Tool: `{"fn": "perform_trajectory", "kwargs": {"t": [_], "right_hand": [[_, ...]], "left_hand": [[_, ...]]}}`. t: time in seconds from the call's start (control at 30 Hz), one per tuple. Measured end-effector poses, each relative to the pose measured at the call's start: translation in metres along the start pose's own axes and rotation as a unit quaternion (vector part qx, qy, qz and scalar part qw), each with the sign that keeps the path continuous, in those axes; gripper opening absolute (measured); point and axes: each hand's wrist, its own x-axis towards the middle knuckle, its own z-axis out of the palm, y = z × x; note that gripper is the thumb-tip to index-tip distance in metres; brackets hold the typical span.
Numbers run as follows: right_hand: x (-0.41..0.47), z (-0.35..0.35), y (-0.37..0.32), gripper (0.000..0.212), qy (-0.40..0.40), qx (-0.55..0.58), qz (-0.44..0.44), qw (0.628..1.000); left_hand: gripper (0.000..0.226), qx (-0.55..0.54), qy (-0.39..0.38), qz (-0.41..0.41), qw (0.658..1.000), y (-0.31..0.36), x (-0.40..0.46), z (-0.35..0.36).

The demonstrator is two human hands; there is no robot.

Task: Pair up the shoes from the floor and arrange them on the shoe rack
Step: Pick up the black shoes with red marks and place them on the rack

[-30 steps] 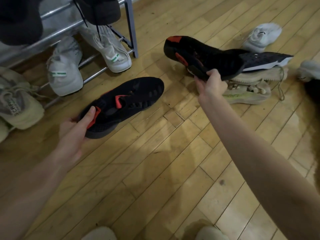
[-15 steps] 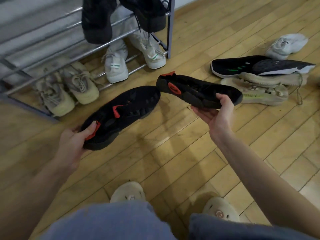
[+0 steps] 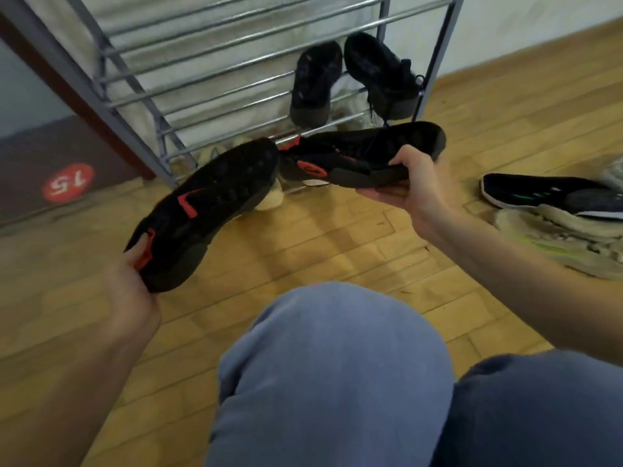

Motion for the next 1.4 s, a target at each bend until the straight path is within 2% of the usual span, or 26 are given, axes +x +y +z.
{"fn": "perform_trajectory", "kwargs": {"t": [0.1, 0.2, 0.27, 0.37, 0.43, 0.5, 0.6, 0.73, 0.8, 0.87, 0.93, 1.0, 1.07, 1.13, 1.3, 1.4], "right_hand": [[0.006, 0.027, -0.005, 0.047, -0.091, 0.028, 0.035, 0.995], [0.01, 0.057, -0.006, 0.028, -0.138, 0.066, 0.066, 0.986], [0.016, 0.077, -0.006, 0.022, -0.142, 0.099, 0.093, 0.98], [0.029, 0.101, 0.003, 0.032, -0.153, 0.159, 0.161, 0.962], [0.037, 0.112, 0.008, 0.033, -0.156, 0.177, 0.184, 0.954], [0.047, 0.12, 0.011, 0.036, -0.162, 0.181, 0.185, 0.952], [0.063, 0.141, 0.017, 0.036, -0.159, 0.18, 0.178, 0.954], [0.084, 0.179, 0.032, 0.041, -0.13, 0.196, 0.167, 0.958], [0.092, 0.193, 0.04, 0.034, -0.122, 0.197, 0.169, 0.958], [0.094, 0.203, 0.049, 0.017, -0.126, 0.193, 0.183, 0.956], [0.097, 0.207, 0.061, 0.016, -0.127, 0.195, 0.195, 0.953], [0.101, 0.207, 0.072, 0.029, -0.123, 0.188, 0.2, 0.954], [0.1, 0.203, 0.076, 0.034, -0.128, 0.14, 0.198, 0.962], [0.097, 0.196, 0.079, 0.029, -0.14, 0.081, 0.211, 0.964], [0.084, 0.173, 0.086, 0.033, -0.178, 0.011, 0.272, 0.946], [0.078, 0.161, 0.086, 0.028, -0.217, -0.061, 0.276, 0.934]], "left_hand": [[0.024, -0.052, 0.047, -0.003, 0.998, 0.007, 0.001, -0.002], [0.029, -0.105, 0.063, -0.003, 0.992, 0.009, 0.012, 0.004], [0.026, -0.122, 0.057, -0.006, 0.991, 0.011, 0.02, 0.015], [0.019, -0.113, 0.065, -0.007, 0.991, 0.009, 0.027, 0.038], [0.028, -0.106, 0.08, -0.003, 0.991, 0.007, 0.037, 0.051], [0.04, -0.107, 0.096, 0.007, 0.99, 0.008, 0.053, 0.063], [0.017, -0.118, 0.127, 0.001, 0.985, 0.013, 0.075, 0.083], [0.021, -0.119, 0.161, 0.001, 0.98, 0.017, 0.105, 0.102], [0.021, -0.114, 0.165, 0.007, 0.98, 0.017, 0.122, 0.107], [0.024, -0.102, 0.168, 0.01, 0.98, 0.019, 0.134, 0.11], [0.026, -0.093, 0.163, 0.004, 0.982, 0.017, 0.142, 0.112], [0.029, -0.088, 0.146, -0.021, 0.985, 0.012, 0.148, 0.112], [0.037, -0.09, 0.125, -0.045, 0.987, 0.01, 0.15, 0.11], [0.046, -0.081, 0.113, -0.058, 0.989, 0.007, 0.154, 0.105], [0.026, -0.075, 0.033, -0.065, 0.995, 0.009, 0.149, 0.094], [0.03, -0.05, 0.006, -0.067, 0.996, 0.006, 0.136, 0.089]]}}
